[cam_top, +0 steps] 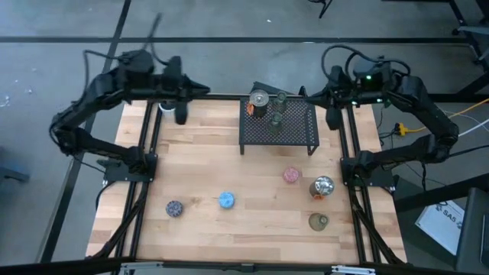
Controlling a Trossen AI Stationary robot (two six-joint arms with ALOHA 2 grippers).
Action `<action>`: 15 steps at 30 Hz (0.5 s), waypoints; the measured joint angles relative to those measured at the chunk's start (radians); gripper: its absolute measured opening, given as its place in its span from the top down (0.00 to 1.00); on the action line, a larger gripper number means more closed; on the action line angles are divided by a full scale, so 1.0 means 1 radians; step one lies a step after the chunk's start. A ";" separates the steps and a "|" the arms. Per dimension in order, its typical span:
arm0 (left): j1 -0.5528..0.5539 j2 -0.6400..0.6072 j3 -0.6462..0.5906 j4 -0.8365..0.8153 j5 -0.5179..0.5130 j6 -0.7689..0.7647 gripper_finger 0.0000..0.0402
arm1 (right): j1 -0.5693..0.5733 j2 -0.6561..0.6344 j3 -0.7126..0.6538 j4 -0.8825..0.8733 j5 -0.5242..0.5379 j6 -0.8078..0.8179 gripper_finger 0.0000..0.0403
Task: Pick & Place candle stick holders
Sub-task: Put the top green vase candle holder on the shelf aligned with the other green vase candle holder
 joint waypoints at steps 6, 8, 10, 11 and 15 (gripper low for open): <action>0.000 0.115 0.000 0.009 0.000 0.000 0.97 | 0.000 0.067 0.000 0.001 0.000 0.000 1.00; -0.001 0.153 0.000 0.025 0.004 0.000 0.97 | 0.000 0.088 0.000 0.001 0.000 0.000 1.00; -0.001 0.185 0.000 0.035 0.030 0.000 0.97 | 0.000 0.107 0.000 0.001 0.000 0.000 1.00; -0.001 0.200 0.000 0.041 0.051 0.000 0.96 | 0.000 0.114 0.000 0.000 0.000 0.000 1.00; -0.001 0.242 0.000 0.061 0.100 -0.010 0.95 | 0.000 0.131 0.000 -0.002 0.000 0.000 1.00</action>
